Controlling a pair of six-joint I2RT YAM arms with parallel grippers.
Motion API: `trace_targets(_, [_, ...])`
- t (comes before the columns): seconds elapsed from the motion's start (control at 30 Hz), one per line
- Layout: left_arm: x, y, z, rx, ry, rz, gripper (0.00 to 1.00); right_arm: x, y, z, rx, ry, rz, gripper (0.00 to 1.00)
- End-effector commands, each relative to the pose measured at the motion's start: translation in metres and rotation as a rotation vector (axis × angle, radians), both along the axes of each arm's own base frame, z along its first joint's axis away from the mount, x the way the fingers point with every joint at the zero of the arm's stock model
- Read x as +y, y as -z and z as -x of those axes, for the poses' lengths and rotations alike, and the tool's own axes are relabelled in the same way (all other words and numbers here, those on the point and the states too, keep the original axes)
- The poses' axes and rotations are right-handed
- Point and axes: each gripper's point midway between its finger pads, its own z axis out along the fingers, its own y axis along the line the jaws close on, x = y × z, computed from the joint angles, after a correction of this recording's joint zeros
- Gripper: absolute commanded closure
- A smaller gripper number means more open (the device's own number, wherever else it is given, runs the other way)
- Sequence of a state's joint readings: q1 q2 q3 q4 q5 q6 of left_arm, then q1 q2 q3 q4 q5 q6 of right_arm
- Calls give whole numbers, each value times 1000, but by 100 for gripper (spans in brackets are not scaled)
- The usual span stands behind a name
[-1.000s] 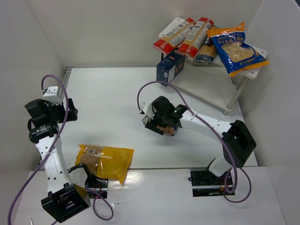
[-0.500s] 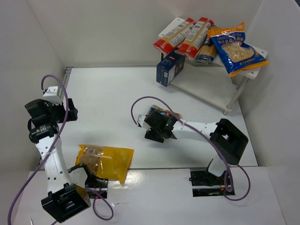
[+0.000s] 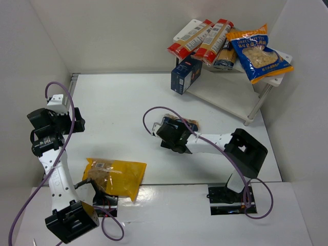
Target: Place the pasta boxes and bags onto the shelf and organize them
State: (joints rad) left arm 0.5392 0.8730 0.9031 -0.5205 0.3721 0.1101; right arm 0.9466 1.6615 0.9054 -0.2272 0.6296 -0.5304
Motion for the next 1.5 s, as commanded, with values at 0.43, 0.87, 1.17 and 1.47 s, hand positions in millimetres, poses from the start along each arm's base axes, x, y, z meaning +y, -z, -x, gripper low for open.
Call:
trace_targets(0.43, [-2,-9,0,-38,28,-32,0,17,62,-13,218,-147,-36,0])
trace_targets(0.87, [-3,-13,2,-54,28,-42,0,56,38,-23,479,-190,-289,100])
trace_targets(1.17, [-4,-18,4,-70,28,-51,0,63,-37,-29,238,-202,-366,100])
trace_targets(1.47, [-5,-21,5,-87,28,-62,0,39,-60,-40,-132,-99,-78,100])
